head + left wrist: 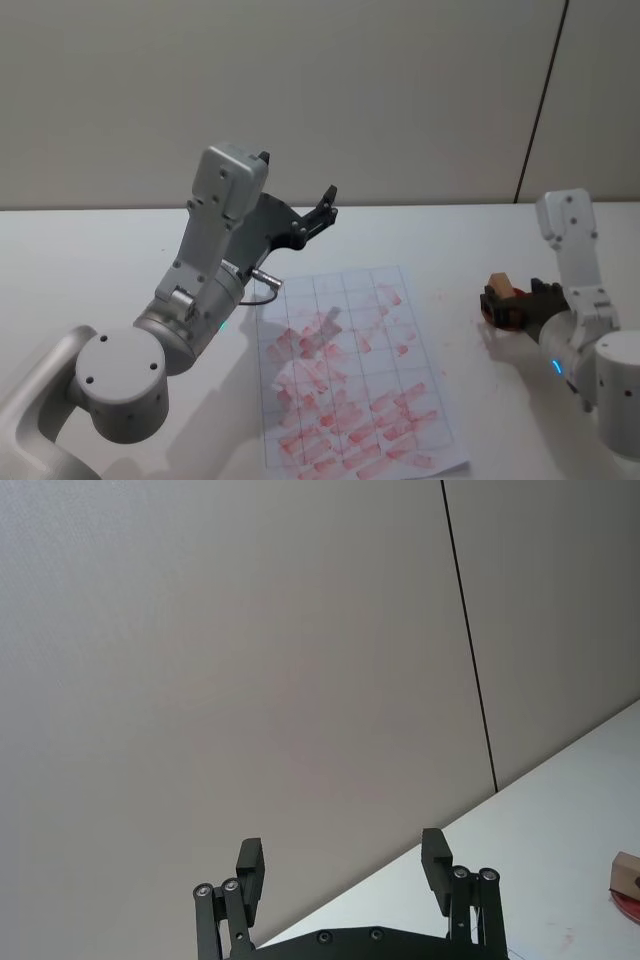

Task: Use the one hand to pick up the stamp and affix it onto the A4 paper.

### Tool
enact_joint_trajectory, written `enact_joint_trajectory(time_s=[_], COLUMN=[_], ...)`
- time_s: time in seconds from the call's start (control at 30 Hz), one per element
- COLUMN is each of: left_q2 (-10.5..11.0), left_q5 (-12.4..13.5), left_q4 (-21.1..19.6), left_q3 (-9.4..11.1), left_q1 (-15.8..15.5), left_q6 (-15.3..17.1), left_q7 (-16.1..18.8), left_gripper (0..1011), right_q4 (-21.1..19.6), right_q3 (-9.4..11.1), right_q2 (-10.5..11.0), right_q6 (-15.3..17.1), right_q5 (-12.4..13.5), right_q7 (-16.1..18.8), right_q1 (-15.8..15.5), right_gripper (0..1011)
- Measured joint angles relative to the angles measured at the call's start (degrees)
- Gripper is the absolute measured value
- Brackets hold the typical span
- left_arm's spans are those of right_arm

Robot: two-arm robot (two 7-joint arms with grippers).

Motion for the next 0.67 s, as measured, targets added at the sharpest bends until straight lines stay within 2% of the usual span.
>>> enact_joint_trajectory(time_s=[0.2, 0.4, 0.67], left_q2=[0.0, 0.0, 0.0], left_q5=[0.0, 0.0, 0.0], left_q4=[0.0, 0.0, 0.0], left_q3=[0.0, 0.0, 0.0], left_q1=[0.0, 0.0, 0.0], left_q6=[0.0, 0.0, 0.0], left_q7=[0.0, 0.0, 0.0], left_gripper=[1001, 1001, 1001], right_q4=[-1.11, -2.9, -5.29], right_q3=[0.21, 0.51, 1.3], right_q2=[0.27, 1.01, 2.71], right_q6=[-0.85, -3.7, -8.92], right_q5=[-0.51, -1.77, -3.78], right_q7=[-0.15, -0.12, 1.01], right_q1=[-0.62, -1.66, -3.18], right_gripper=[785, 973, 1001])
